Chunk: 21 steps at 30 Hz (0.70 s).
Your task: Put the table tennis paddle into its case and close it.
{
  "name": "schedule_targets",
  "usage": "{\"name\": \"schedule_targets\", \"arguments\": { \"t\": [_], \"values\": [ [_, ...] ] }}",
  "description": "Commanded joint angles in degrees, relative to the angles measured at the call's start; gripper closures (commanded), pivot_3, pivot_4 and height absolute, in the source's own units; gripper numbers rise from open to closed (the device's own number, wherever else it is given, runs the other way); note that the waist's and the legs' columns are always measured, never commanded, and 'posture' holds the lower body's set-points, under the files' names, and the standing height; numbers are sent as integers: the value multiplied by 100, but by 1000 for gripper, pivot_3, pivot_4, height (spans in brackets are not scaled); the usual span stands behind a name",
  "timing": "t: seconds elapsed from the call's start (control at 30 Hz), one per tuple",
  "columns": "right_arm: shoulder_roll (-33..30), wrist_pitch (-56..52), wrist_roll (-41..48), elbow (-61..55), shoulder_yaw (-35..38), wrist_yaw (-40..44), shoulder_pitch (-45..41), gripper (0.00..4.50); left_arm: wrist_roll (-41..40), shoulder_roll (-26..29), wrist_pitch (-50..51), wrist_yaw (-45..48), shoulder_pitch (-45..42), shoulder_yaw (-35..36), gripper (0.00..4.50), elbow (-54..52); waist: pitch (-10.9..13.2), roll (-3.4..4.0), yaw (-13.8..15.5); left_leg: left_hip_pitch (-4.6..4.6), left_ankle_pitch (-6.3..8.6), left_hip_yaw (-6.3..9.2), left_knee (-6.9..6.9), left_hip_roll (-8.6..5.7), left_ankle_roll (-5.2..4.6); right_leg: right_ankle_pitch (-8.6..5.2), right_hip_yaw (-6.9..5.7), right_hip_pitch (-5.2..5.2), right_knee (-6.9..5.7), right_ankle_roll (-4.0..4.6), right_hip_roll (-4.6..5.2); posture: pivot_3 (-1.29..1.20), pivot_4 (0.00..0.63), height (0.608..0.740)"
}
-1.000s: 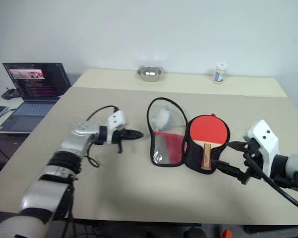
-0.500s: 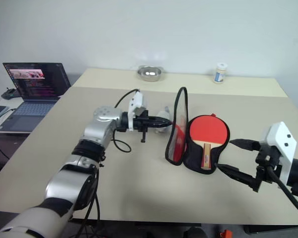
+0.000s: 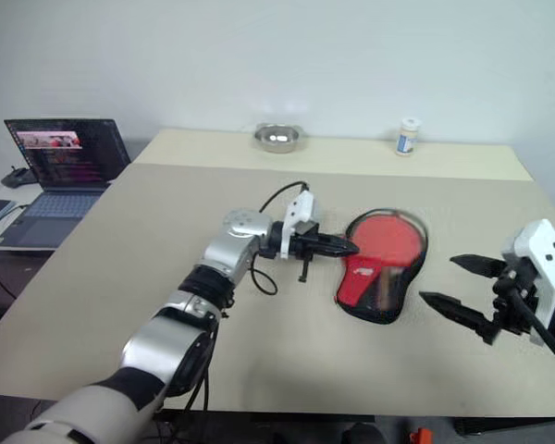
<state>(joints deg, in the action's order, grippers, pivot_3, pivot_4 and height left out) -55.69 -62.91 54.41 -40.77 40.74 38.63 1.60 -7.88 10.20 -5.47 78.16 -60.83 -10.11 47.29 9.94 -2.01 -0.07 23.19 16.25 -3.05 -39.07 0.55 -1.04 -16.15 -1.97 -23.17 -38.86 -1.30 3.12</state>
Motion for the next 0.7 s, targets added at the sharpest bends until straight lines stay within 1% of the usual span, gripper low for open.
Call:
{"name": "schedule_targets", "arguments": {
  "t": [0.03,0.17,0.3,0.4,0.5,0.57,0.7],
  "values": [
    [319,-289,20,441,-422,-821,-369,0,-270,339,50,237,65,272,4460,-433,0,1,-3,-2,-2,0,0,-1,3,0,1,0,-3,0,0,0,150,740],
    [613,-348,-152,840,-1041,-1273,-801,0,-507,794,339,582,325,377,4460,-995,-2,9,-12,-5,-6,-3,3,0,10,-2,5,0,-6,5,1,0,150,740],
    [873,-355,-361,1255,-1663,-1517,-1182,0,-693,1229,920,569,583,500,4460,-1643,-3,9,-4,-3,-6,-2,1,0,10,-2,4,0,-4,6,1,0,150,740],
    [1103,-119,-777,1799,-2169,-1615,-1464,0,-984,1584,1518,527,906,623,4460,-2411,-3,9,-6,-2,-6,-1,1,1,9,-2,4,0,-3,6,1,0,150,740],
    [1308,82,-1154,2404,-2528,-1663,-1790,0,-1150,1940,1963,557,1229,607,4460,-3115,-4,12,-8,-2,-6,-2,2,1,10,-2,5,-1,-3,6,2,0,150,740],
    [1451,154,-1293,2664,-2666,-1651,-1952,0,-1199,2072,2132,515,1350,577,4460,-3368,-4,12,-6,-3,-6,-2,1,0,10,-2,5,-1,-5,6,2,0,150,740],
    [1681,255,-1632,3116,-2938,-1675,-2185,0,-1189,2157,2236,421,1474,540,4460,-3619,-5,13,7,-3,-6,-1,0,0,9,-2,3,-1,-6,6,1,0,150,740]
  ]
}}
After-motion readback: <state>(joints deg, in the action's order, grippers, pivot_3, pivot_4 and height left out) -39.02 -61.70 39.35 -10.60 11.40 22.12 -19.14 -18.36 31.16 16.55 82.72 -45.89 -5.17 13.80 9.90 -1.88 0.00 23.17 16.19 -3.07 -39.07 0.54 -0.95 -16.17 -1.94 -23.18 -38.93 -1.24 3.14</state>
